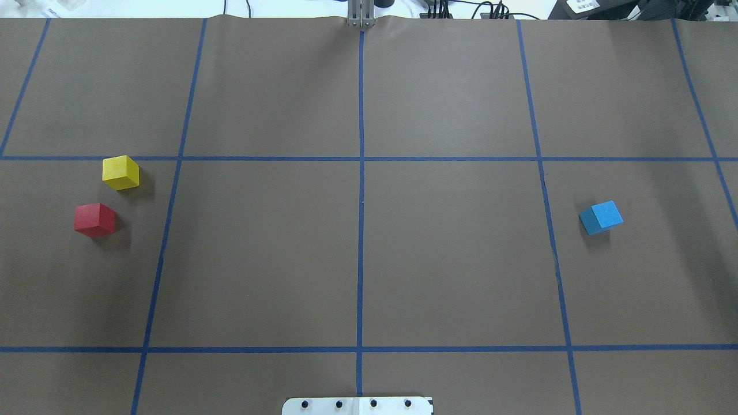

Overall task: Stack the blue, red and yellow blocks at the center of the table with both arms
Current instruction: 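Reach the right gripper down toward the blue cube, then close the right gripper on the blue cube and lift it, then carry the blue cube with the right gripper to the table center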

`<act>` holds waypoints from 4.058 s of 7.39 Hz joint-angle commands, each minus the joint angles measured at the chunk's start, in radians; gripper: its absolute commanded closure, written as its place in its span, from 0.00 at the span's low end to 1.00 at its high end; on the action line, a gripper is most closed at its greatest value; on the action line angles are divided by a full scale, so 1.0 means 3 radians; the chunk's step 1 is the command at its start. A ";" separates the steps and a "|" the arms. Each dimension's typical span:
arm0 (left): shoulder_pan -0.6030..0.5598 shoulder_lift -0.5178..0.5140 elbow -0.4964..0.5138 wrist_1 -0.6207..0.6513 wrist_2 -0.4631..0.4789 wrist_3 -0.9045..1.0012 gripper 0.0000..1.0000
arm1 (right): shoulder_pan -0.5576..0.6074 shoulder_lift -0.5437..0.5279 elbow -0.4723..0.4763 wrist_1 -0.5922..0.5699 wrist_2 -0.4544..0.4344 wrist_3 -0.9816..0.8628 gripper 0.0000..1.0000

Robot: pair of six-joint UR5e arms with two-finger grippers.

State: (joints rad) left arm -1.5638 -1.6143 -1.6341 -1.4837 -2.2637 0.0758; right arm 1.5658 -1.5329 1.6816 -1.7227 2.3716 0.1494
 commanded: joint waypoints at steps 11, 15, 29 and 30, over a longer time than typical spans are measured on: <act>0.0028 -0.0008 0.0007 -0.0209 -0.0007 -0.0023 0.00 | -0.1951 0.0058 0.0085 0.2086 -0.0261 0.1843 0.01; 0.0028 -0.0008 0.0017 -0.0214 -0.0007 -0.0017 0.00 | -0.2182 0.0017 -0.0016 0.2076 -0.0337 0.1803 0.04; 0.0028 -0.0054 0.0007 -0.0219 -0.0007 0.0003 0.00 | -0.2539 0.2811 -0.1281 0.0251 -0.0688 0.1863 1.00; 0.0033 -0.0115 -0.0019 -0.0219 -0.0012 0.0008 0.00 | -0.2621 0.3031 -0.1517 0.0271 -0.0756 0.1970 1.00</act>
State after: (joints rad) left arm -1.5552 -1.6330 -1.6331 -1.5488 -2.2660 0.0765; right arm 0.8203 -0.7249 1.3292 -1.6435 2.1854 0.7054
